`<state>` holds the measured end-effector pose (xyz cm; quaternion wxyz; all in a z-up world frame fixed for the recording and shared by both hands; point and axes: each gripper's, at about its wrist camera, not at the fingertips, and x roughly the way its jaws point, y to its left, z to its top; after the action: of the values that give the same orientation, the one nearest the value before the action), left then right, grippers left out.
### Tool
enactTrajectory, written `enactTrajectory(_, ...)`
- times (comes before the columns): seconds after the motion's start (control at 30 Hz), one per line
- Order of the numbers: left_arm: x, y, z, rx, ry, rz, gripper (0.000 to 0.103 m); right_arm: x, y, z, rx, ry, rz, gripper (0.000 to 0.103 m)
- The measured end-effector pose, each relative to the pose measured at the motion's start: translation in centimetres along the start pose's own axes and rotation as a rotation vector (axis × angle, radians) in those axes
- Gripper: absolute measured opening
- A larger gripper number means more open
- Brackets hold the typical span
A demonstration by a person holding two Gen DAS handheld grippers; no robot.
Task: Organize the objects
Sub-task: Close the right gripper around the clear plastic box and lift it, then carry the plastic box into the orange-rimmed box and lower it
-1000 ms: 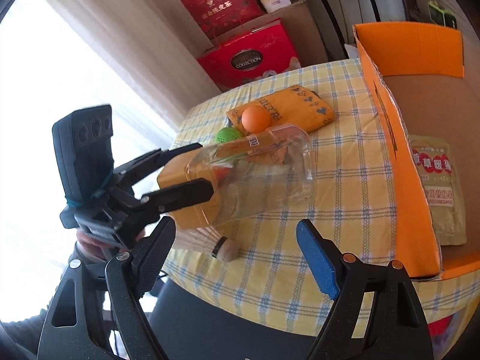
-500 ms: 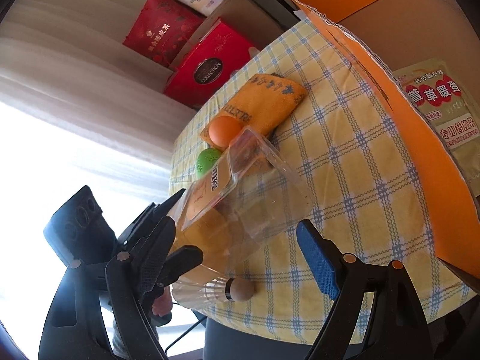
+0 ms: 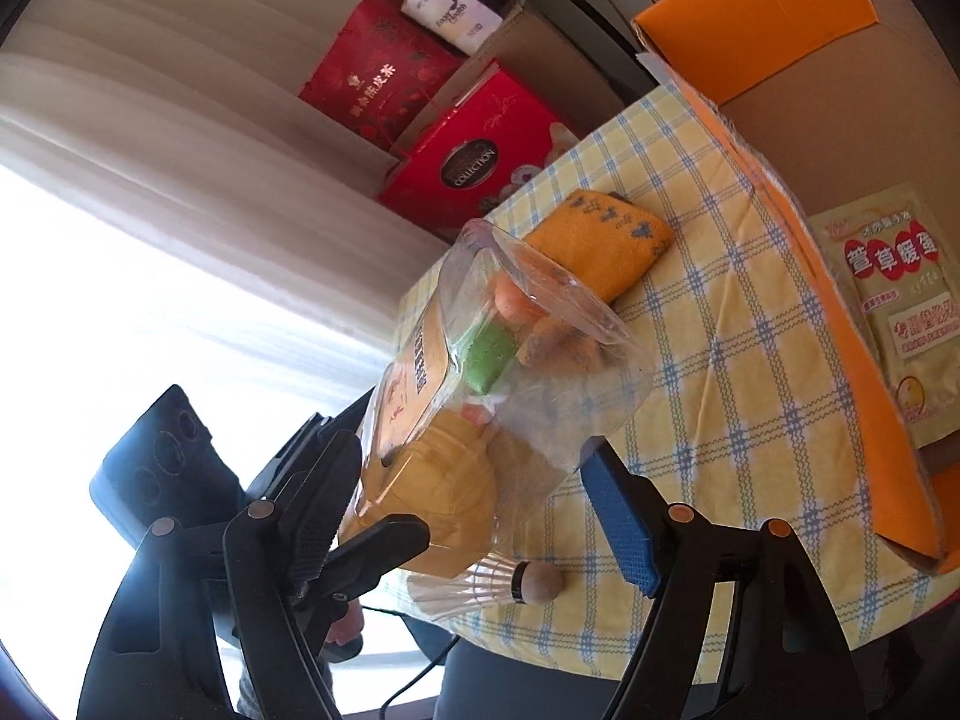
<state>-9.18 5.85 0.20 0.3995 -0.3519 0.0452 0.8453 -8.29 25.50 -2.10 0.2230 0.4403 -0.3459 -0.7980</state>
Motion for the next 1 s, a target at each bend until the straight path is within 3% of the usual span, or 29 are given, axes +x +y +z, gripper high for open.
enactTrajectory(0.33, 1.8, -5.6, 4.0, 0.047, -0.022, 0.010, 0.095, -5.9, -0.5, 2.3, -0.059, -0.071, -0.058, 0.077)
enactTrajectory(0.63, 5.8, -10.6, 7.2, 0.040, 0.015, -0.025, 0.095, -11.4, -4.4, 4.1, -0.022, -0.132, -0.109, 0.077)
enactTrajectory(1.0, 12.1, -16.8, 10.2, 0.159, 0.110, -0.032, 0.095, -17.3, -9.2, 5.7, 0.051, -0.211, -0.209, 0.079)
